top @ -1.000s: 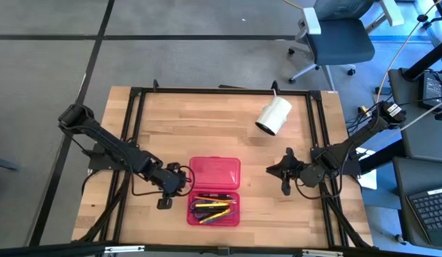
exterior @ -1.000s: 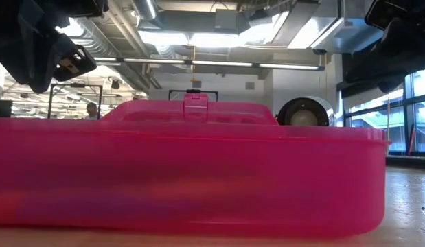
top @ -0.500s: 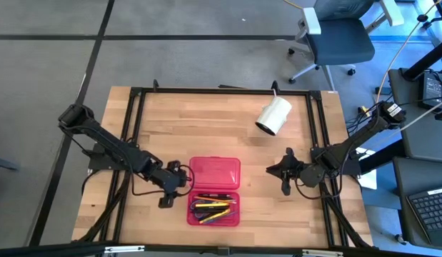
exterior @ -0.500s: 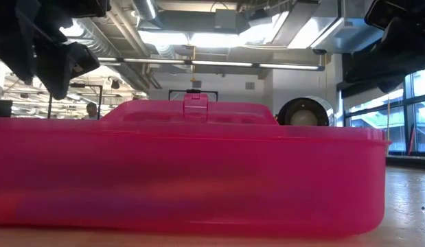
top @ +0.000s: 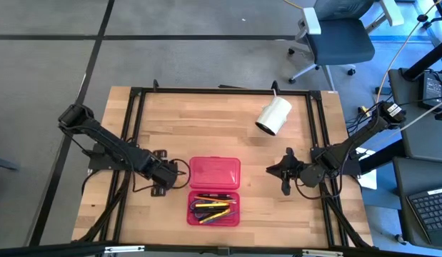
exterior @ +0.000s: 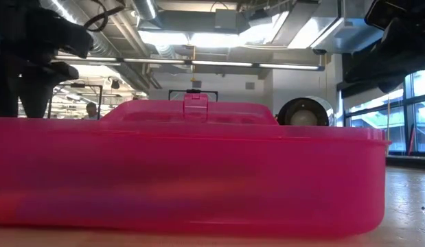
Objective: Pick & place school supplies into a supply box
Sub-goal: Put the yellow pencil into the red supply box
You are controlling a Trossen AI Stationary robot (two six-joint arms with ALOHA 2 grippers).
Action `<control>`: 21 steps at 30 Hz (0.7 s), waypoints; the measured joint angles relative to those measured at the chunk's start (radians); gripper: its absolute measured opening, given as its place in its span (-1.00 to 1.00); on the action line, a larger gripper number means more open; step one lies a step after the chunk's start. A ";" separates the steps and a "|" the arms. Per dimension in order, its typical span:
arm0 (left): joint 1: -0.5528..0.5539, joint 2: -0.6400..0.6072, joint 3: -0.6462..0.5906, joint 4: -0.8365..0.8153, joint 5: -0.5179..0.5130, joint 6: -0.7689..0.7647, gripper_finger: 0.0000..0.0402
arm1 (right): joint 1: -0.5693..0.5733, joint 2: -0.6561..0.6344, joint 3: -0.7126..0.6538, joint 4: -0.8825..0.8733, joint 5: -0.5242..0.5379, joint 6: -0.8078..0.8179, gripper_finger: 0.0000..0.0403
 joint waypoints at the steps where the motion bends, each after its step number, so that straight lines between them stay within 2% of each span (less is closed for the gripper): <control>1: 0.001 0.000 0.000 -0.014 -0.014 0.022 -0.10 | 0.000 0.000 0.000 -0.001 0.002 0.000 -0.76; 15: 0.092 0.008 0.000 0.054 0.010 0.275 -0.19 | 0.000 0.004 0.001 -0.002 0.027 0.000 -0.76; 21: 0.100 0.087 0.000 0.084 0.044 0.333 -0.24 | 0.000 0.050 0.002 -0.001 0.026 0.004 -0.76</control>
